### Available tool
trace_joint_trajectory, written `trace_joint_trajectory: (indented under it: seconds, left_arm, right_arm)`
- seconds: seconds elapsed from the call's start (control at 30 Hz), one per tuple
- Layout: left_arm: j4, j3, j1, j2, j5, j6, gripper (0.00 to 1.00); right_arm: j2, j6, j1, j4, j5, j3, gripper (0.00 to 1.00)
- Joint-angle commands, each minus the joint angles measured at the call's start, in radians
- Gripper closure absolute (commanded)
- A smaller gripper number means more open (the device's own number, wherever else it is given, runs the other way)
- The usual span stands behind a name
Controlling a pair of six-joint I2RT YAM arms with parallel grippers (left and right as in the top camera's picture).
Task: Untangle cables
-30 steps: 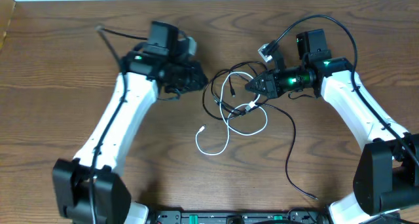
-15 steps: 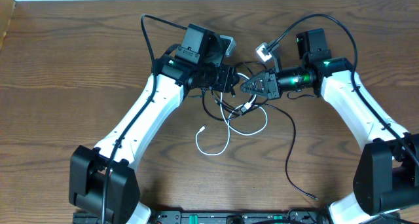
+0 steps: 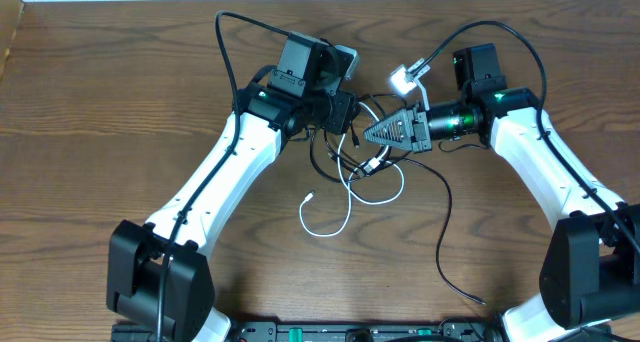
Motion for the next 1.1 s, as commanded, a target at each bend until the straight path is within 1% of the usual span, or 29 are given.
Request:
trace_joint_trajectory:
  seconds: [0.0,0.1,0.13,0.2,0.23,0.3,0.33,0.4,0.47,0.5,0.53,0.57,0.63,0.67,0.73,0.83,0.97,1.0,1.03,1.07]
  left_arm:
    - [-0.014,0.008,-0.006,0.018,-0.014,0.014,0.53]
    - [-0.022,0.008,-0.009,0.018,-0.014,0.014,0.53]
    - [-0.024,0.008,-0.009,0.018,-0.010,0.014,0.53]
    - [-0.025,0.008,-0.009,0.018,0.051,0.052,0.53]
    - [-0.021,0.008,-0.009,0.018,0.096,0.087,0.53]
    - [-0.008,0.008,-0.011,0.018,0.098,0.115,0.53]
    - [0.010,0.008,-0.011,0.018,0.081,0.127,0.53]
    - [0.061,0.008,-0.011,0.018,0.021,0.126,0.53]
    - [0.113,0.008,-0.011,0.018,0.011,0.126,0.53]
    - [0.134,0.008,-0.011,0.018,0.011,0.126,0.53]
    - [0.149,0.008,-0.011,0.018,0.011,0.126,0.56]
    - [0.154,0.008,-0.011,0.018,0.011,0.126,0.63]
    - [0.146,0.008,-0.011,0.018,0.011,0.126,0.90]
    - [0.138,0.008,-0.011,0.018,0.011,0.126,0.92]
    - [0.094,0.008,-0.011,0.018,-0.008,0.122,0.93]
    - [0.026,0.008,-0.011,0.018,-0.078,0.118,0.93]
    - [-0.005,0.008,-0.011,0.018,-0.079,0.118,0.93]
    - [-0.008,0.008,-0.011,0.018,-0.079,0.118,0.93]
    - [-0.012,0.008,-0.011,0.018,-0.084,0.118,0.93]
    - [-0.015,0.008,-0.011,0.018,-0.094,0.118,0.92]
  right_arm:
    - [-0.021,-0.017,0.001,0.003,-0.083,-0.002,0.99]
    - [-0.021,-0.008,-0.001,0.025,-0.083,-0.002,0.99]
    - [-0.021,0.027,-0.002,0.059,-0.084,-0.002,0.99]
    - [-0.021,0.090,-0.003,0.114,-0.084,-0.002,0.99]
    - [-0.021,0.183,-0.003,0.189,-0.084,-0.002,0.99]
    - [-0.021,0.282,-0.003,0.266,-0.084,-0.002,0.99]
    - [-0.021,0.348,-0.003,0.309,-0.084,-0.002,0.99]
    - [-0.021,0.435,-0.003,0.351,-0.084,-0.002,0.99]
    - [-0.021,0.491,-0.003,0.375,-0.099,-0.002,0.99]
    - [-0.021,0.502,-0.003,0.385,-0.111,-0.002,0.99]
    - [-0.021,0.510,-0.003,0.391,-0.126,-0.002,0.99]
    - [-0.021,0.517,-0.003,0.393,-0.132,-0.002,0.99]
    - [-0.021,0.526,-0.003,0.393,-0.132,-0.002,0.99]
    - [-0.021,0.526,-0.004,0.393,-0.132,-0.002,0.99]
    - [-0.021,0.525,-0.010,0.393,-0.119,-0.002,0.99]
    - [-0.021,0.521,-0.018,0.387,-0.064,-0.002,0.99]
    - [-0.021,0.509,-0.018,0.344,0.053,-0.002,0.99]
    - [-0.021,0.483,-0.018,0.316,0.093,-0.002,0.96]
    - [-0.021,0.451,-0.017,0.272,0.146,-0.002,0.86]
    - [-0.021,0.411,-0.018,0.209,0.217,-0.002,0.85]
